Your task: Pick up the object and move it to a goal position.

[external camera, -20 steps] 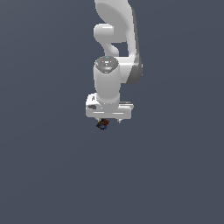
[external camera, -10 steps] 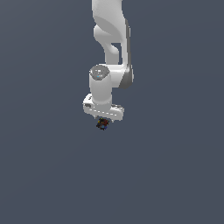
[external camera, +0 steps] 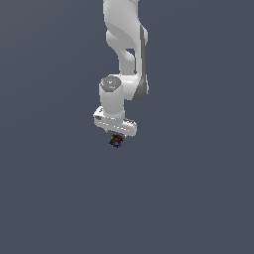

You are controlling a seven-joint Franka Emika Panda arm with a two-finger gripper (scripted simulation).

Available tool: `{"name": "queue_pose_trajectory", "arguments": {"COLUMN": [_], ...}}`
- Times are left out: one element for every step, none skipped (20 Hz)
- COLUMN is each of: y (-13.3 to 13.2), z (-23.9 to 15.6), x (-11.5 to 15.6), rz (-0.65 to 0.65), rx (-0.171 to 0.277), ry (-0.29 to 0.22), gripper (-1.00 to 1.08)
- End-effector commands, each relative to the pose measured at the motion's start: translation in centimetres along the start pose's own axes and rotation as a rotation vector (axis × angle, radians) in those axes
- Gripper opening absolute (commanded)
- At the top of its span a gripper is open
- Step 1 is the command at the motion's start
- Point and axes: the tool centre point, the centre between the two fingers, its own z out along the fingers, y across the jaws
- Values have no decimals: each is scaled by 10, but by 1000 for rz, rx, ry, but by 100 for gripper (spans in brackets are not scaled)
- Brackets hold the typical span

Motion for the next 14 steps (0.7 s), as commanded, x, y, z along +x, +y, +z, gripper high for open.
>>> {"name": "queue_pose_trajectory", "arguments": {"y": [0,0,0,0,0,0,0,1,1,1,1,1,1,1], "z": [1,3,5,8,12,16,21,26,32,36,40,44,46,48], "x": [0,0,0,0,-1,-1,-1,-1,-2,-2,-2,-2,-2,-1], "rz": [0,0,0,0,1,1,2,3,3,4,4,4,4,4], "rx": [0,0,0,0,0,0,0,0,0,0,0,0,0,0], "ry": [0,0,0,0,0,0,1,1,1,1,1,1,1,1], "gripper": [100,100,100,100,100,100,100,100,100,100,100,100,100,100]}}
